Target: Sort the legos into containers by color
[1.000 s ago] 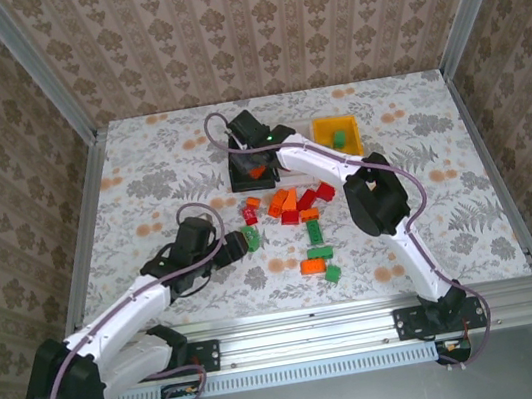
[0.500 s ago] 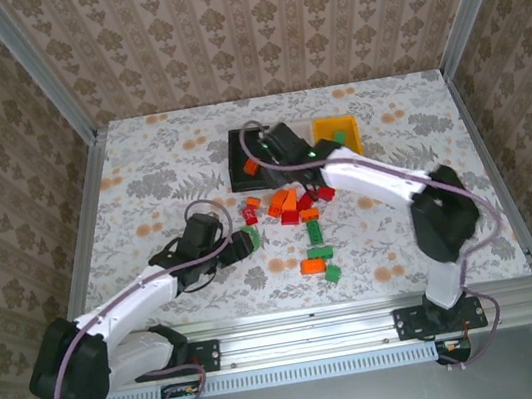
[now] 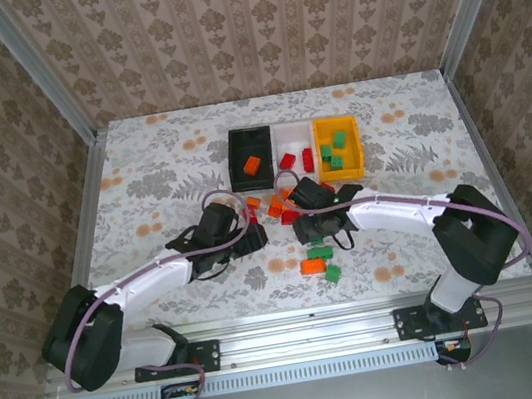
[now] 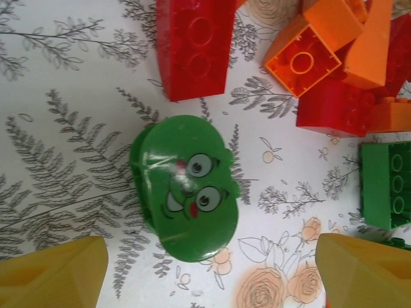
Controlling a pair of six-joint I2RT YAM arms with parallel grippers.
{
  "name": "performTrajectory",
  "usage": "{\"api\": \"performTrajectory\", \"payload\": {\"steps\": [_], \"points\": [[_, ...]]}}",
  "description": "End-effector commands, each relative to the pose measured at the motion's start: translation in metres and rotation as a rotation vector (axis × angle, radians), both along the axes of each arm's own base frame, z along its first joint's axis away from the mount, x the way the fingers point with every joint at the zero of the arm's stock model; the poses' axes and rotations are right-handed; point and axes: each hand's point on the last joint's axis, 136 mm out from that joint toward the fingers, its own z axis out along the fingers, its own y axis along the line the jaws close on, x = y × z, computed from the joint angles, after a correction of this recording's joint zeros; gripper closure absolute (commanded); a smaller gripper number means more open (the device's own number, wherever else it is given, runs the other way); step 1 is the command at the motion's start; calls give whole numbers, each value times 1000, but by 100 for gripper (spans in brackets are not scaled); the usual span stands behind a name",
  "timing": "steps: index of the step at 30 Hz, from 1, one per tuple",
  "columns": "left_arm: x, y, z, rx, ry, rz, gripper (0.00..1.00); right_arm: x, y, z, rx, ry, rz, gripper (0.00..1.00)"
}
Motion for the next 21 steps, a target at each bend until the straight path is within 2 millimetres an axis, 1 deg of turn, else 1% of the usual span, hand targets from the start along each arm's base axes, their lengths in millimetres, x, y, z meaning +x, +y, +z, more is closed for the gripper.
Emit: {"api": "performTrajectory", "payload": {"steps": [1,3,4,5,7,10,11,14,16,17,18,20,21], "points": [[2,-7,5,-5,-21,-25,14,-8,5,-18,15,68,-7,31],[0,-4,2,3,-13,-21,14,-4,1,-27,-20,69,-19,34],[-2,-3,1,7,-10,-19,14,-3,0,-32,-28,72,-24,37],[-2,-1,1,6,-12,-14,14,-2,0,-36,-27,78,-28,41],[-4,2,2,7,-20,-8,13,-1,0,-38,-34,72,-32,52],[-4,5,5,7,-32,0,13,1,-5,-32,-52,34,-43,67],[-4,5,6,7,-34,1,13,0,-6,-28,-50,20,-46,69],[-4,6,7,8,-39,1,13,-5,-10,-9,-20,-1,-55,72],[-2,6,8,11,-40,2,13,-7,-14,10,1,-39,-60,72],[-2,5,8,11,-42,0,13,-6,-20,22,0,-70,-64,72],[-1,5,9,11,-43,2,13,-4,-26,33,-6,-100,-67,72],[0,4,10,9,-46,2,13,9,-41,57,-14,-158,-85,72],[1,3,11,9,-48,2,13,16,-49,61,-22,-165,-99,72]]}}
